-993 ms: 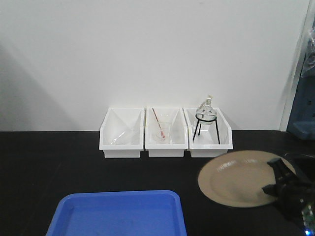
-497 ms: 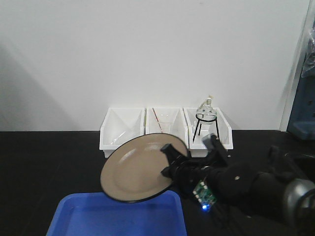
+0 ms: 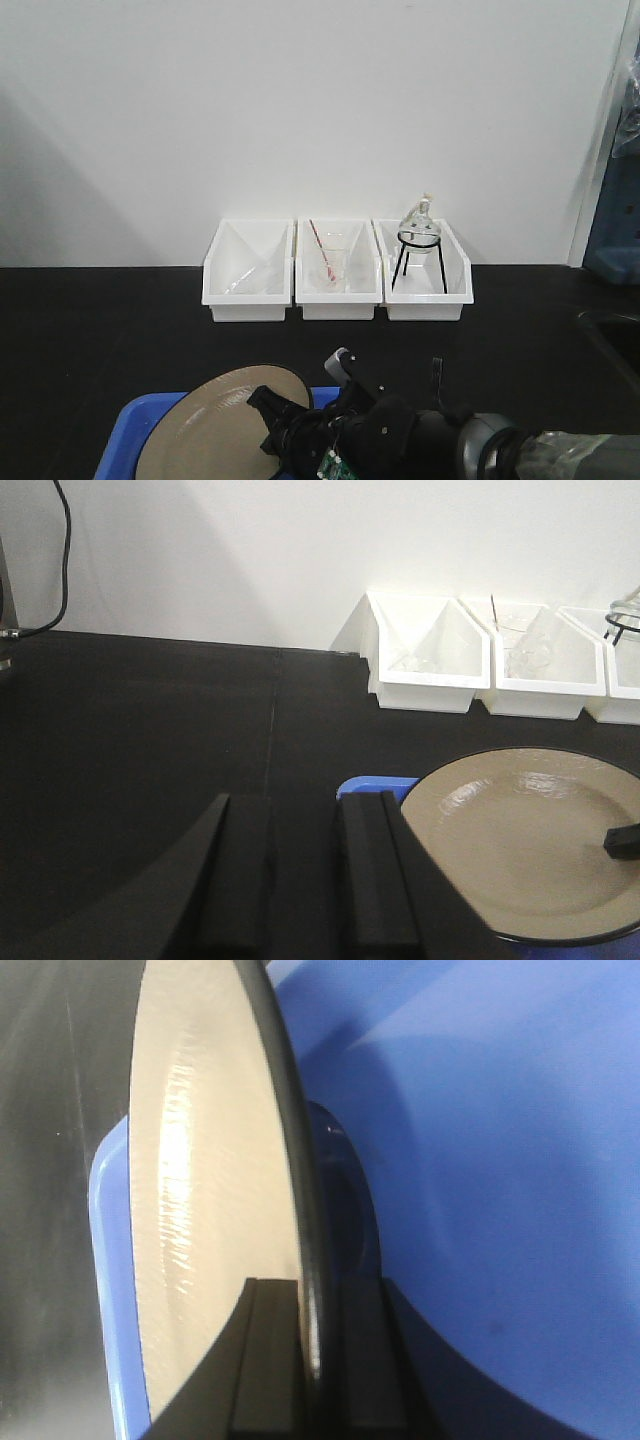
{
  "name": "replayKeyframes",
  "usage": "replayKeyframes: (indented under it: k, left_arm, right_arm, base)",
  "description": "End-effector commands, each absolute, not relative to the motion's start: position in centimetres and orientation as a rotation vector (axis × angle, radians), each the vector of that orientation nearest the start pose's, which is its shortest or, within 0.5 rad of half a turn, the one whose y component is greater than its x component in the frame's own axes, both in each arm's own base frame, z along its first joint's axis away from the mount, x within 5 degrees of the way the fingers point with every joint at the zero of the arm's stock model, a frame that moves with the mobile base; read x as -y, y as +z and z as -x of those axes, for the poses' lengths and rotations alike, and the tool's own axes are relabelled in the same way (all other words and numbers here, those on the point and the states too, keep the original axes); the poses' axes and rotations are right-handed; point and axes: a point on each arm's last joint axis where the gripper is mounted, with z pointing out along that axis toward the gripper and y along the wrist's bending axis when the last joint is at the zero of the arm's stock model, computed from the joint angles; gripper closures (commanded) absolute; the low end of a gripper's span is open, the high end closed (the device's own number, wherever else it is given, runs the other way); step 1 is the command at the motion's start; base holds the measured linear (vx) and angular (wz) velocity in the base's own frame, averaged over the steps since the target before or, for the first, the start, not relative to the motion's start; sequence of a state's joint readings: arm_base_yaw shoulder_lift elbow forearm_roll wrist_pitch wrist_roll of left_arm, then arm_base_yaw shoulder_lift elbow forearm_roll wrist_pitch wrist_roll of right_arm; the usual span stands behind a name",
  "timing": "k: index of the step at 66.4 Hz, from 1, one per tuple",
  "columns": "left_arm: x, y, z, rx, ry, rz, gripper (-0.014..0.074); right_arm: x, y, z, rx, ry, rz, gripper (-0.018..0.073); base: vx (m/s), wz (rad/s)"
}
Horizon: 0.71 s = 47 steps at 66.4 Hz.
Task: Place disk in tray to left cabinet
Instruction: 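Lift the plate and lower it onto the blue tray with the right gripper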
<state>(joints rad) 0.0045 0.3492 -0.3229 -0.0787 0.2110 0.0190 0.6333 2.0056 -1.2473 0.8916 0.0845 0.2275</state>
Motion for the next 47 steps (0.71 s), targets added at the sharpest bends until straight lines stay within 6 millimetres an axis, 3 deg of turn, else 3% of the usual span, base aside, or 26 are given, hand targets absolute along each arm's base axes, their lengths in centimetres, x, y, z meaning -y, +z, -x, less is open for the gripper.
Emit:
replayKeyframes:
  k: [1,11,25,32,47]
  left_arm:
    - [0.05,29.72,-8.85,-1.616,-0.049,0.042,0.0287]
    - [0.05,29.72,-8.85,-1.616,-0.049,0.042,0.0287]
    - [0.05,29.73,-8.85,-1.616,-0.049,0.042,0.0287]
    - [0.05,29.73,-8.85,-1.616,-0.049,0.042,0.0287]
    - [0.05,29.73,-8.85,-1.616,-0.049,0.042,0.0287]
  right_arm:
    - [-26.07,19.62,-35.04,-2.331,0.958,-0.510,0.0564]
    - [-26.18,18.98,-34.75,-2.392,0.891,-0.330,0.0559]
    - [-26.13,18.92,-34.80,-2.390,0.879,-0.312,0.0503]
    - [-26.10,18.87,-34.78,-2.393,0.847,-0.243,0.0431]
    - [-26.03,18.71,-34.65,-2.409,0.795,-0.130,0.0174]
  base:
    - [0.00,0.00]
    - [0.00,0.00]
    - [0.00,0.00]
    - [0.00,0.00]
    - [0.00,0.00]
